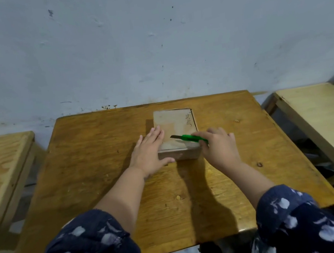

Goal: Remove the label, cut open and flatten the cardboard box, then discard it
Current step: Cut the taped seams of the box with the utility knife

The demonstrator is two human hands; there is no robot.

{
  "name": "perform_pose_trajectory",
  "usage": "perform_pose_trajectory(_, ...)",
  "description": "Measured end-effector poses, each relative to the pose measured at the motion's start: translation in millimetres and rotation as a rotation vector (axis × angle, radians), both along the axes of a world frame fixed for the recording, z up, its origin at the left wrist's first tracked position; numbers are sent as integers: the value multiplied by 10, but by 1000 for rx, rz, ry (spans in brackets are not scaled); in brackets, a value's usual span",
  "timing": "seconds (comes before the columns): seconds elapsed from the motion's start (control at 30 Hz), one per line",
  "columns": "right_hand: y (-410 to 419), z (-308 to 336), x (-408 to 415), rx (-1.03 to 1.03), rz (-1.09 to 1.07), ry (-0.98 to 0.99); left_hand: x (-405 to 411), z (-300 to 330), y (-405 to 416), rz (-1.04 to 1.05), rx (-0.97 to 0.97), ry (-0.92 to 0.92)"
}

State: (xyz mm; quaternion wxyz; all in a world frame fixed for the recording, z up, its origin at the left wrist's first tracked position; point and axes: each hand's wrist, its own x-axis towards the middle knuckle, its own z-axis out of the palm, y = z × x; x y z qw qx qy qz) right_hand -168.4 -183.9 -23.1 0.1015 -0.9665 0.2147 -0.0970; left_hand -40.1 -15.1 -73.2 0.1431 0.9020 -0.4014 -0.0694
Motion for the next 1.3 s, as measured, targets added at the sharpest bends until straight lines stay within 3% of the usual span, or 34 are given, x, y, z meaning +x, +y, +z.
perform_pose_trajectory(0.53, 175, -58, 73, -226, 259, -58, 21, -32, 23, 53, -85, 13)
perform_pose_trajectory(0.8, 12, 56, -18, -325, 266, 92, -8, -22, 15, 36, -9, -60)
perform_pose_trajectory(1.03, -448, 70, -367, -403, 134, 187, -16, 26, 9, 28, 16, -43)
perform_pose_trajectory(1.13, -677, 80, -584, -335, 28, 271, -21, 36, -1, 34, 31, -51)
perform_pose_trajectory(1.3, -669, 131, -644, -95, -111, 127, -75, 8, -18, 40, 40, -65)
